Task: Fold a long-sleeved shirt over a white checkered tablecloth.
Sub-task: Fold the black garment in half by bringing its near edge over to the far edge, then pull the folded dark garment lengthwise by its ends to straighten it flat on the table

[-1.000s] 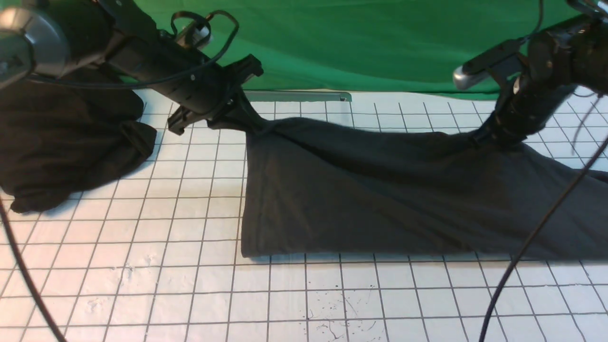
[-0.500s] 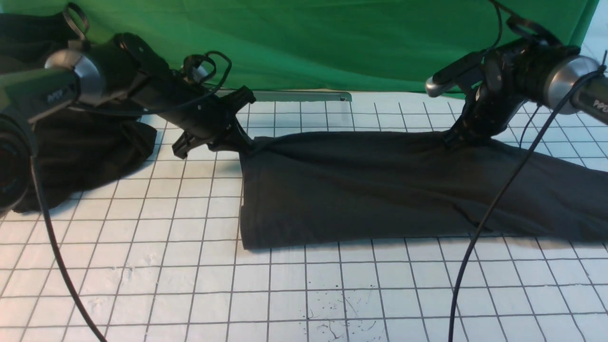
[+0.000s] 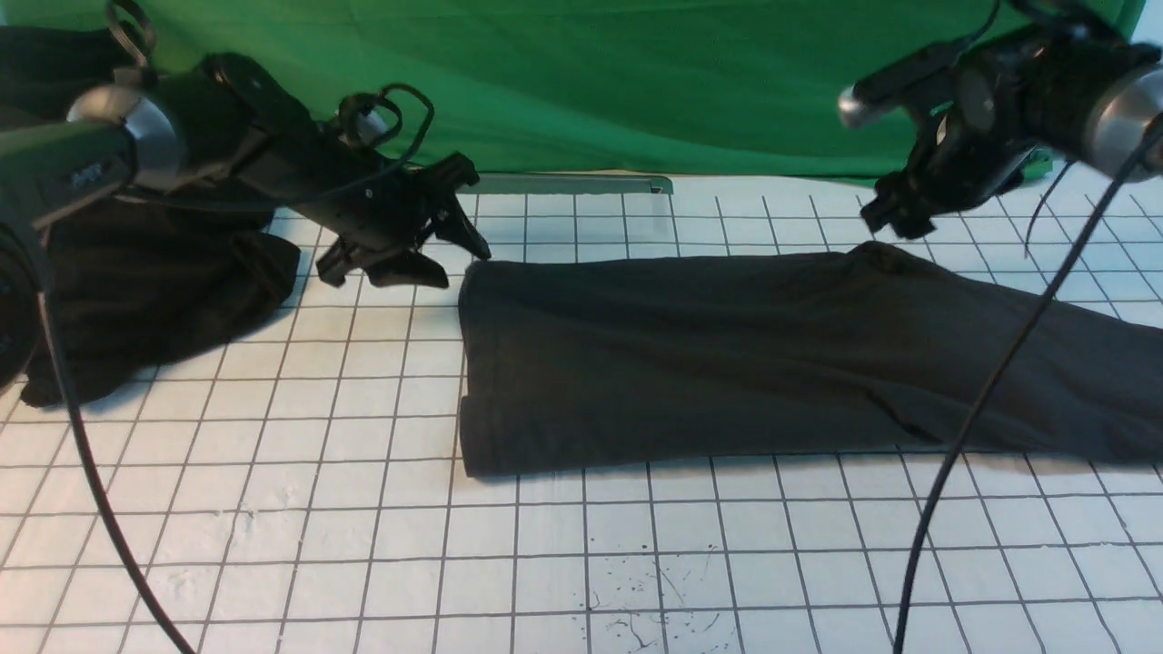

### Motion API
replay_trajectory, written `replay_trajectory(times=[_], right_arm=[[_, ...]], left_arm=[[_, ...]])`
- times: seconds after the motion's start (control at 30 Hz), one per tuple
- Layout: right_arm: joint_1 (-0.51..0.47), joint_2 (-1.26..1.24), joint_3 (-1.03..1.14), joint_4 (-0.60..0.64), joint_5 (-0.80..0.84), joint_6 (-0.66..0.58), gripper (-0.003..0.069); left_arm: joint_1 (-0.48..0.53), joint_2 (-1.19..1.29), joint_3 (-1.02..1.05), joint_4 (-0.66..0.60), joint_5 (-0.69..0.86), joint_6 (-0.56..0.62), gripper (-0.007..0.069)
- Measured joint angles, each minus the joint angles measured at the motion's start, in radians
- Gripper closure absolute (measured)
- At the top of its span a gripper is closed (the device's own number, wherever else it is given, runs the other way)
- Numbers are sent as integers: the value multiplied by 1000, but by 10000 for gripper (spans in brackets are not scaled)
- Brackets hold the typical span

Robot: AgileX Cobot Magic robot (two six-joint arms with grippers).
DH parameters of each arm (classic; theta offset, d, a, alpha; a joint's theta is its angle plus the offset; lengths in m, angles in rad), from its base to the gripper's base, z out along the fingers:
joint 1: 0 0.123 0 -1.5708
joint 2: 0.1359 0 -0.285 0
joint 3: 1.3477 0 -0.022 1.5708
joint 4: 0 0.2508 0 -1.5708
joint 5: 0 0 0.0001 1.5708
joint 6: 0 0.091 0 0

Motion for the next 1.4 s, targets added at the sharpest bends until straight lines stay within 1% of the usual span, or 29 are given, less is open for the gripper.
replay_trajectory(times=[0.07, 0.1, 0.13, 0.17, 0.2, 0.23, 0.27, 0.3, 0.33, 0.37, 0.4, 0.43, 0.53, 0.63, 0.67, 0.7, 0.73, 0.77, 0.8, 0.9, 0.97, 1.0, 1.03, 1.07, 1.23, 1.3, 1.33, 1.37, 1.4], right_arm=[[-28, -80, 0, -2, 59, 2, 215], [-31, -94, 0, -2, 66, 2, 228], [-58, -136, -1, -2, 124, -4, 284], [-88, -182, -1, -2, 184, -21, 376], [-131, -221, -2, -2, 279, -33, 491], [-138, -221, -2, -2, 278, -34, 491], [-168, -244, -2, 2, 326, -36, 547], [-243, -277, 8, 36, 383, -38, 620], [-295, -291, 19, 74, 400, -40, 636], [-295, -294, 22, 74, 400, -40, 638], [-369, -310, 50, 148, 418, -49, 650], [-428, -316, 75, 191, 424, -61, 652], [-532, -315, 161, 259, 405, -76, 635], [-609, -294, 266, 290, 298, -93, 537], [-626, -282, 288, 296, 253, -99, 487], [-642, -262, 302, 310, 212, -108, 409], [-648, -245, 307, 312, 188, -114, 365], [-648, -245, 307, 313, 183, -115, 356], [-651, -214, 308, 319, 139, -123, 279], [-651, -172, 308, 329, 99, -121, 244], [-649, -147, 308, 333, 89, -121, 251], [-647, -116, 308, 333, 87, -121, 279], [-647, -113, 308, 333, 87, -121, 283], [-644, -89, 308, 333, 87, -121, 314], [-639, -47, 308, 334, 86, -123, 386], [-639, -38, 308, 335, 91, -135, 451], [-639, -38, 308, 335, 91, -136, 459], [-639, -36, 308, 338, 94, -151, 533], [-639, -36, 308, 339, 96, -156, 584]], left_arm=[[8, -41, -29, 22, 24, 5, 157], [9, -44, -32, 23, 30, 6, 153], [11, -71, -60, 32, 54, 10, 130], [12, -86, -80, 35, 80, 11, 120], [12, -99, -97, 37, 111, 12, 116], [12, -103, -102, 38, 114, 12, 116], [12, -107, -109, 38, 131, 13, 115], [12, -115, -122, 38, 156, 14, 114], [12, -116, -127, 38, 172, 15, 113], [12, -117, -127, 38, 174, 15, 113], [12, -117, -129, 38, 189, 15, 113], [12, -117, -129, 39, 199, 17, 113], [12, -117, -130, 39, 212, 23, 113], [12, -114, -130, 39, 215, 45, 113], [12, -112, -130, 39, 217, 45, 112], [12, -110, -130, 39, 219, 53, 111], [12, -109, -130, 42, 221, 57, 111], [12, -109, -130, 42, 221, 58, 111], [12, -109, -130, 42, 222, 66, 111], [12, -109, -130, 42, 222, 70, 111], [12, -109, -130, 42, 222, 71, 111], [12, -109, -130, 42, 222, 79, 111], [12, -109, -130, 42, 222, 79, 111], [12, -109, -130, 42, 221, 80, 111], [12, -109, -130, 42, 218, 82, 111], [12, -109, -130, 42, 211, 82, 111], [12, -109, -130, 42, 211, 82, 111], [12, -109, -130, 42, 204, 82, 109], [12, -109, -130, 42, 202, 82, 109]])
